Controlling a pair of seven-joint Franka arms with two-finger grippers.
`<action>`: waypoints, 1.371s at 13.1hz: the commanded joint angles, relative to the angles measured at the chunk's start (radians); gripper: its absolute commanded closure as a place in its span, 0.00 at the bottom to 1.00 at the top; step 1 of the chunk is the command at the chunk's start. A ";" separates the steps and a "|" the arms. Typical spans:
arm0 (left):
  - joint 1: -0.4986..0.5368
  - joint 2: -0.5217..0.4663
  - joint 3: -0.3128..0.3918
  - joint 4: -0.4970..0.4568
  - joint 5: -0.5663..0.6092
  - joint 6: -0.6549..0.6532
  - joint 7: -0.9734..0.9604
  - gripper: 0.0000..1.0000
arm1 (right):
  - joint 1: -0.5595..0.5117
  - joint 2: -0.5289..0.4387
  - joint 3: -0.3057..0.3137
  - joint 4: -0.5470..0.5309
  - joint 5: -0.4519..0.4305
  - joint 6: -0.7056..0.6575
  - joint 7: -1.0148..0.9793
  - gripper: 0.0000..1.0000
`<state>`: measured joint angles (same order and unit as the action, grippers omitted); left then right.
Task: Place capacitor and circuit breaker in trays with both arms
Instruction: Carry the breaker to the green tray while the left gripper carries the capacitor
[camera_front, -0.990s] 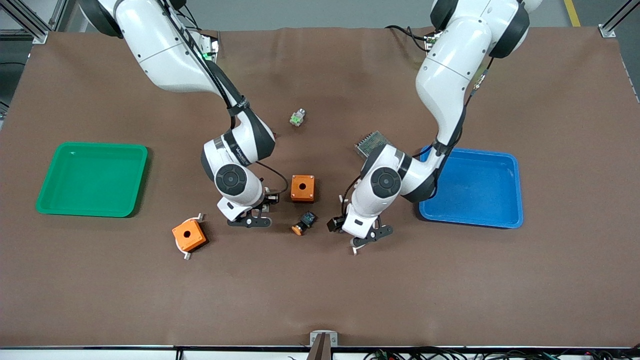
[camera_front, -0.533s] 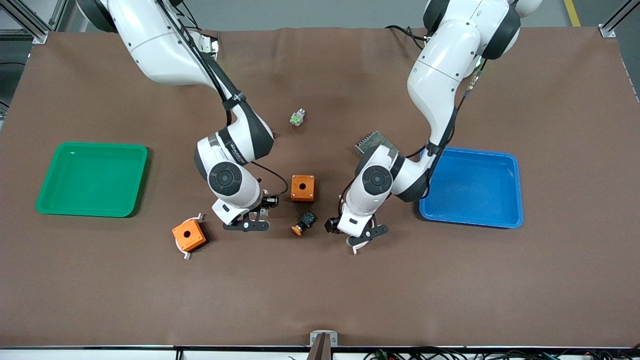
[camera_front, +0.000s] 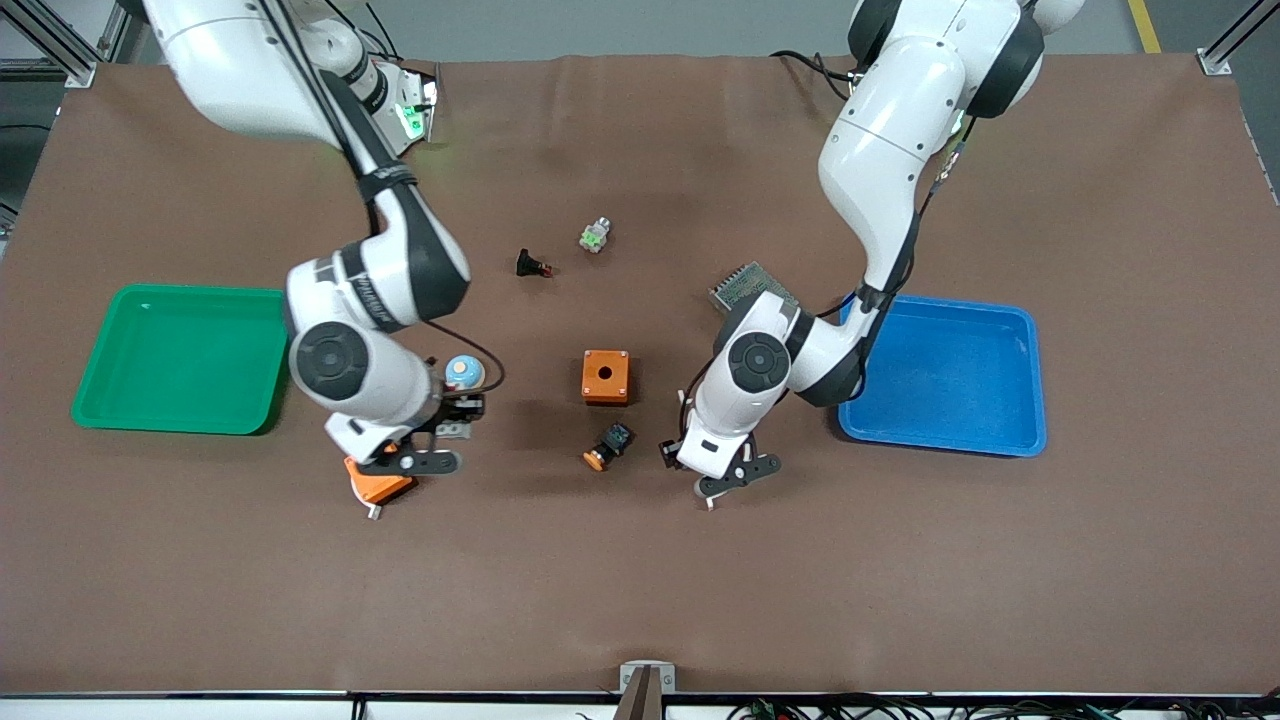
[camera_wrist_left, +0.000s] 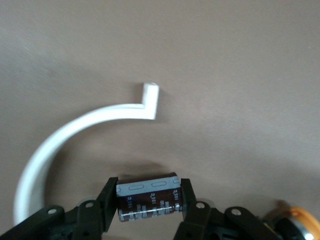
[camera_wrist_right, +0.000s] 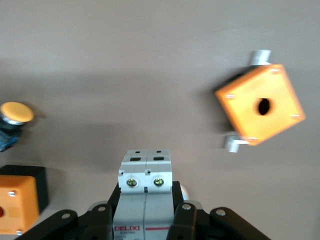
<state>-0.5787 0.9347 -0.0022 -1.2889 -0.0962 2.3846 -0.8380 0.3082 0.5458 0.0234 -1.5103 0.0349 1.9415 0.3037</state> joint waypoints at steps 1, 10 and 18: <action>0.054 -0.077 0.013 -0.012 0.027 -0.073 0.054 1.00 | -0.087 -0.111 0.017 -0.111 -0.015 -0.003 -0.023 1.00; 0.287 -0.335 0.007 -0.283 0.021 -0.274 0.455 1.00 | -0.398 -0.248 0.015 -0.311 -0.084 0.069 -0.465 1.00; 0.534 -0.494 0.007 -0.524 0.026 -0.381 0.778 1.00 | -0.639 -0.359 0.017 -0.669 -0.112 0.401 -0.803 1.00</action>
<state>-0.0735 0.4895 0.0159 -1.7174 -0.0855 1.9977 -0.0883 -0.2540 0.1994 0.0176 -2.1498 -0.0636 2.3359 -0.4297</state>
